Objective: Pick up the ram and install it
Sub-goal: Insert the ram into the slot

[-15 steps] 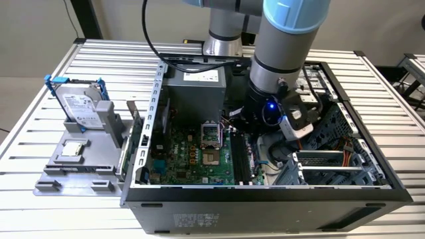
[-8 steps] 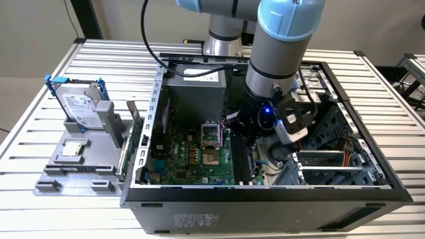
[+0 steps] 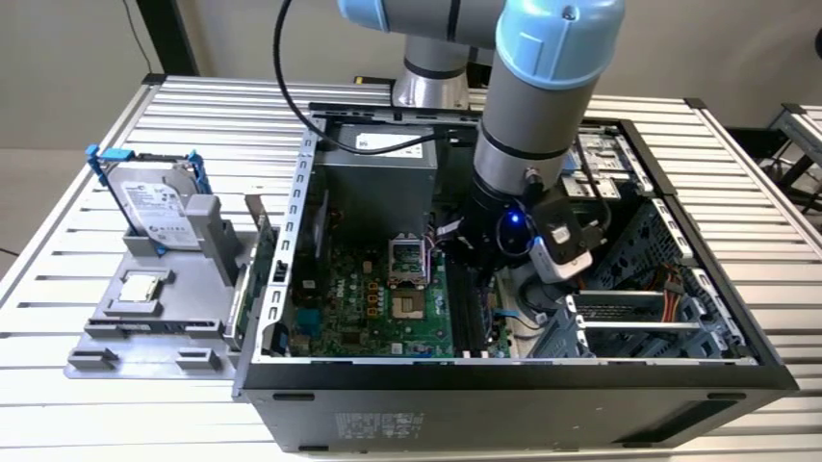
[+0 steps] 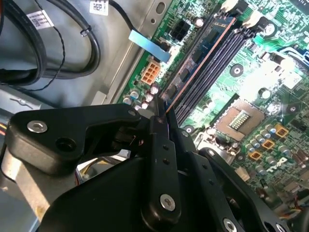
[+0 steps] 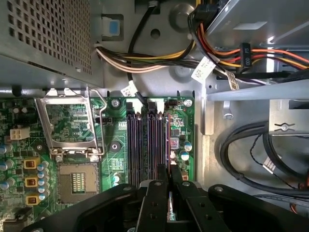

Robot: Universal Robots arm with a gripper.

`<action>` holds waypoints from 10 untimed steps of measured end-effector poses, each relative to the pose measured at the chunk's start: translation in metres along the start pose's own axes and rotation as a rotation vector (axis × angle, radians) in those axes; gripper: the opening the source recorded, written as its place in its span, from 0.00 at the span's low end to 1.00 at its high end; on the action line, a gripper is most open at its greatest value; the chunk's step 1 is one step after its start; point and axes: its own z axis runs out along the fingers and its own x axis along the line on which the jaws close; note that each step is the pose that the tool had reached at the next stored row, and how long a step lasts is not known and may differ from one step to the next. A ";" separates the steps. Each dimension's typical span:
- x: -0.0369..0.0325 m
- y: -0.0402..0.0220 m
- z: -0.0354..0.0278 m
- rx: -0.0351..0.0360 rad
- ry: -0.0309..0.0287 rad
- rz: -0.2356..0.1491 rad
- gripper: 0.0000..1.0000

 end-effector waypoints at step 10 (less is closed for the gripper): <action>0.0006 -0.0022 0.0045 0.0003 -0.0004 0.022 0.00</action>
